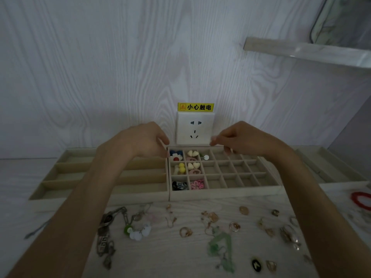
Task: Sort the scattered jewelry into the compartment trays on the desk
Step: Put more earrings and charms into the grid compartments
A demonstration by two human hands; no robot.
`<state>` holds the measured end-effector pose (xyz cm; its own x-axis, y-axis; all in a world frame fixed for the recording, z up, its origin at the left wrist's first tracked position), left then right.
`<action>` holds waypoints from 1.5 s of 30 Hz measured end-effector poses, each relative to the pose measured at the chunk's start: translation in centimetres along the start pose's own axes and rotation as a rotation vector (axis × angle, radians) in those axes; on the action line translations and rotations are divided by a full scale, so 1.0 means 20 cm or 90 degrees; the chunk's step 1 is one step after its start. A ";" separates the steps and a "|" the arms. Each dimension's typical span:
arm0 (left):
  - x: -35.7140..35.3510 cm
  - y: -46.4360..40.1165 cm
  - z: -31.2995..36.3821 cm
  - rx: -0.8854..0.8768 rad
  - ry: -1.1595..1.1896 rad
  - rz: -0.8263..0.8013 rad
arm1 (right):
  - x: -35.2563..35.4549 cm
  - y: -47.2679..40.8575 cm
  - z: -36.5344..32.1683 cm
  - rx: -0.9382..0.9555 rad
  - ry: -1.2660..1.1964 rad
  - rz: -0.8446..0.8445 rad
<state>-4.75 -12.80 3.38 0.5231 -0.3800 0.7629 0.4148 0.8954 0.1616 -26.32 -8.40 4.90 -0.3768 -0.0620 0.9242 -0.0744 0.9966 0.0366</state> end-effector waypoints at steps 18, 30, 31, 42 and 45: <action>-0.13 0.67 -0.33 -0.041 0.051 -0.008 | -0.54 0.49 -0.53 0.295 0.118 0.070; -0.13 0.77 -0.28 -0.138 0.263 0.053 | -0.56 0.44 -0.60 0.192 0.014 0.059; -0.16 0.77 -0.25 -0.151 0.298 0.044 | -0.54 0.45 -0.58 0.181 -0.071 0.038; -0.22 0.57 0.05 -0.188 0.530 0.200 | -0.27 0.46 -0.37 0.053 -0.415 0.179; -0.19 0.45 0.12 -0.241 0.438 0.221 | -0.19 0.40 -0.29 0.026 -0.388 0.246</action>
<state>-4.83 -2.77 3.40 0.9509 -0.2645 0.1608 0.3040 0.8958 -0.3241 -20.07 0.19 3.83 -0.8307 0.2627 0.4909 0.1385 0.9514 -0.2750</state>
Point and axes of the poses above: each hand's wrist, its own y-axis away from the middle knuckle, its own x-axis out of the back of the hand, z = x × y, the point moved 3 cm from there along -y, towards the middle knuckle, and after that the axes turned 13 degrees about y, right-handed, at the moved point
